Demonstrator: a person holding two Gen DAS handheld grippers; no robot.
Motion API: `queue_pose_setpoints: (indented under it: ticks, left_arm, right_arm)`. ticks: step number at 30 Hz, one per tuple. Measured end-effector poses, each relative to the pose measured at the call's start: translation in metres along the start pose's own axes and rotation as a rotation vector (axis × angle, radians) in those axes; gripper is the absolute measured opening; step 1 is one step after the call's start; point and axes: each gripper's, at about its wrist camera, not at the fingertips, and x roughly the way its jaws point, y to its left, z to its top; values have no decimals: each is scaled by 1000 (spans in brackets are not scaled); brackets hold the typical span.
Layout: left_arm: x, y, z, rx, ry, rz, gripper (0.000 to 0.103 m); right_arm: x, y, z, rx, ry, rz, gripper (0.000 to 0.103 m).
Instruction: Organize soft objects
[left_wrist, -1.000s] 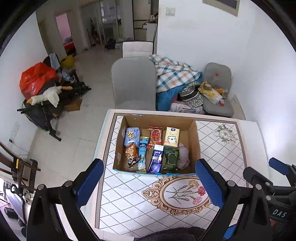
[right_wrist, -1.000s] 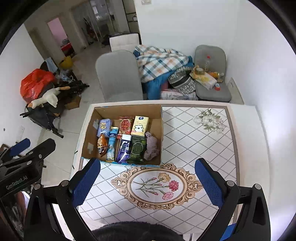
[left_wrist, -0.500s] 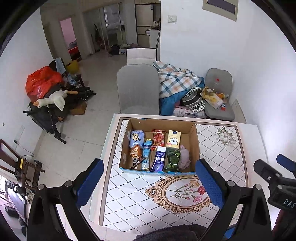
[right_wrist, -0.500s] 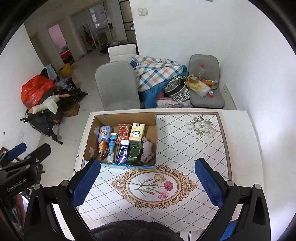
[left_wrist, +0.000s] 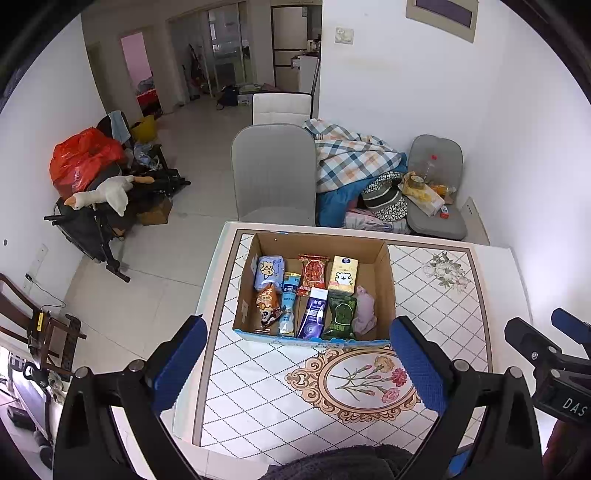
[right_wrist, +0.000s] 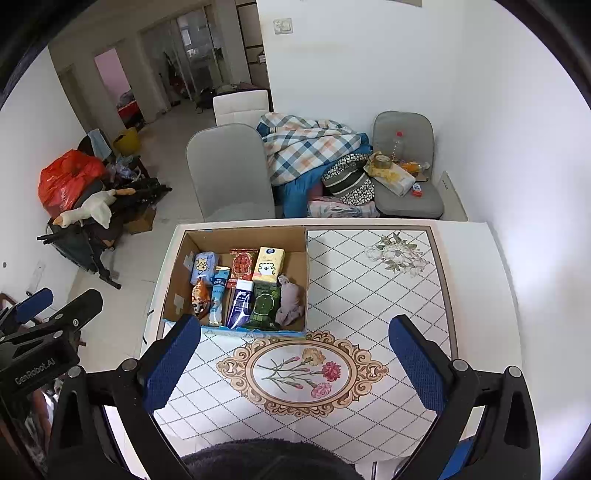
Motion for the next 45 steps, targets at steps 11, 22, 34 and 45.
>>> queue_pose_setpoints:
  ticks: [11,22,34,45]
  left_arm:
    - [5,1,0,7,15,-1,101]
    - [2,9,2,5,-5,15,101]
    - [4,10,0,11,7,7,101]
    - [2,9,2,32,5,-1,101]
  right_arm:
    - [4,1,2,-7,8,-12,103]
    - [6,-2,6,-29,-3,-64,103]
    - [4,-2,4,-35,-9,-83,103]
    - [-2,-4,0,-19,-24,-99,103]
